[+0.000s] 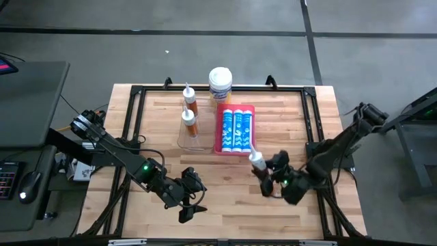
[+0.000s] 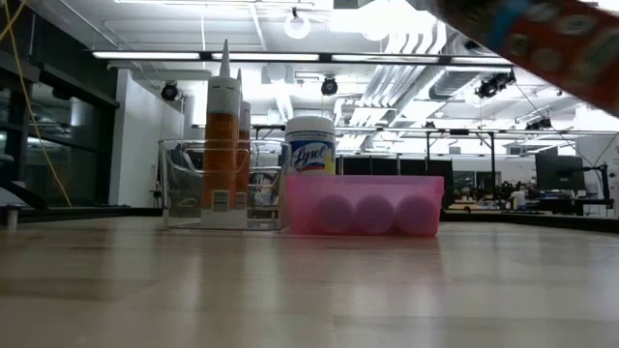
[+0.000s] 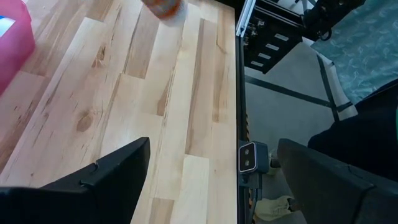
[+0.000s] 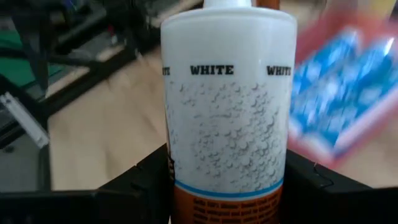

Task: Pick & place silicon tubes, Sealant and Lysol wipes
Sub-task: Put the orange sealant into the transparent container

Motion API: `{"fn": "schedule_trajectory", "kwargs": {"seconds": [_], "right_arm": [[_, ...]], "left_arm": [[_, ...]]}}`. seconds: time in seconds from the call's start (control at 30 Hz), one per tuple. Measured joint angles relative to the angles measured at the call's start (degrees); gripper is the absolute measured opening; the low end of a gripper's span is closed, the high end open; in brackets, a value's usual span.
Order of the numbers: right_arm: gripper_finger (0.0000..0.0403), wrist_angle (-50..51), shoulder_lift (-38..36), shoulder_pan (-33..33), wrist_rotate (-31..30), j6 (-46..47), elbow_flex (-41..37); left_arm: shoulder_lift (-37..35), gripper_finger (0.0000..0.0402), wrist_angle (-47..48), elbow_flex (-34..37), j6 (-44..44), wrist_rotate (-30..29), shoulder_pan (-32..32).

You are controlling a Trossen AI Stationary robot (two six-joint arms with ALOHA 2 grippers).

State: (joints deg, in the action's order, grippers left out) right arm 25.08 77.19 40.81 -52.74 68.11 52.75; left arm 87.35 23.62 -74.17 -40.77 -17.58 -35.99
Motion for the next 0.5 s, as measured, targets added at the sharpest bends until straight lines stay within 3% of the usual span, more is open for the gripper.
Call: {"fn": "schedule_trajectory", "kwargs": {"seconds": [0.27,0.37,0.5], "right_arm": [[0.02,-8.0,-4.3,-7.7,-1.7,-25.3,-0.2],[0.0199,-15.5,-5.1,-10.3,-0.6,-33.2,-2.3],[0.0199,-33.0,-6.1,-13.5,4.3,-43.6,-7.7]], "left_arm": [[0.0,0.0346,0.0,0.0,0.0,0.0,0.0],[0.0,0.0346,0.0,0.0,0.0,0.0,0.0],[0.0,0.0346,0.0,0.0,0.0,0.0,0.0]]}}
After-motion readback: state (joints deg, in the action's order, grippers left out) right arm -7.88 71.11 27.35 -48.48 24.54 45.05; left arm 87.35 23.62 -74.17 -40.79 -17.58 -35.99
